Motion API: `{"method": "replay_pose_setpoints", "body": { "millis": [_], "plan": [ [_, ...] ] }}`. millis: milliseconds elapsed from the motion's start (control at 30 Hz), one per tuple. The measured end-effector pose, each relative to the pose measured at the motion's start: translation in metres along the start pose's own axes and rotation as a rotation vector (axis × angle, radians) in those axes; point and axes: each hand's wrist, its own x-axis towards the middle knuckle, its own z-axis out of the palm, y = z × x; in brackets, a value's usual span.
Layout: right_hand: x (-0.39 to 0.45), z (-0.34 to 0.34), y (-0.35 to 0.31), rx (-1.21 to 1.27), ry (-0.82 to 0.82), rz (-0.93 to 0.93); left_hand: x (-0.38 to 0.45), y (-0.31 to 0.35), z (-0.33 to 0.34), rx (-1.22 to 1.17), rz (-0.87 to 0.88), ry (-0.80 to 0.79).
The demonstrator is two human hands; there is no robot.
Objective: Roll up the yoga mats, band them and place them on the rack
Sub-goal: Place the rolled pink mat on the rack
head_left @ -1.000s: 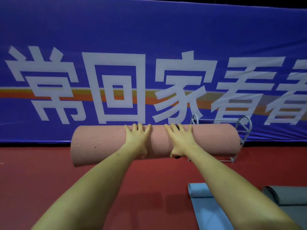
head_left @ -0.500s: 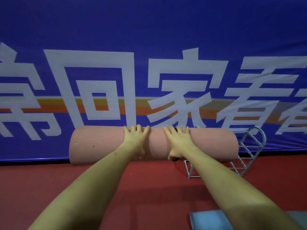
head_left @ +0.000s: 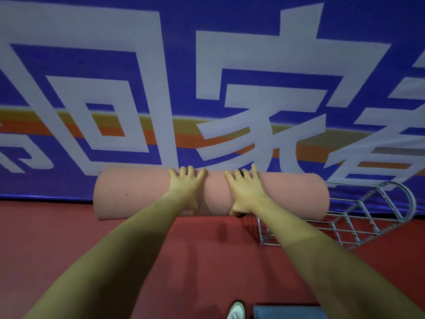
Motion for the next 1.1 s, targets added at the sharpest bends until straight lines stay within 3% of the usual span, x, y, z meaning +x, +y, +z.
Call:
{"method": "replay_pose_setpoints", "body": {
  "millis": [167,400,633,933,1100],
  "plan": [
    [0.073,0.032,0.023,0.024,-0.038,-0.043,0.072,-0.003,0.028,-0.020,-0.036,-0.047],
    [0.150,0.090,-0.001,0.039,-0.040,-0.031,0.140,-0.030,0.092,-0.040,-0.043,-0.070],
    [0.220,0.172,-0.044,0.034,-0.080,-0.018,0.200,-0.055,0.210,-0.119,-0.027,-0.070],
    [0.278,0.367,-0.083,0.026,-0.130,-0.019,0.264,-0.018,0.424,-0.162,-0.064,-0.072],
    [0.296,0.501,-0.096,0.000,-0.034,-0.028,0.296,0.024,0.542,-0.181,-0.075,-0.073]
  ]
}}
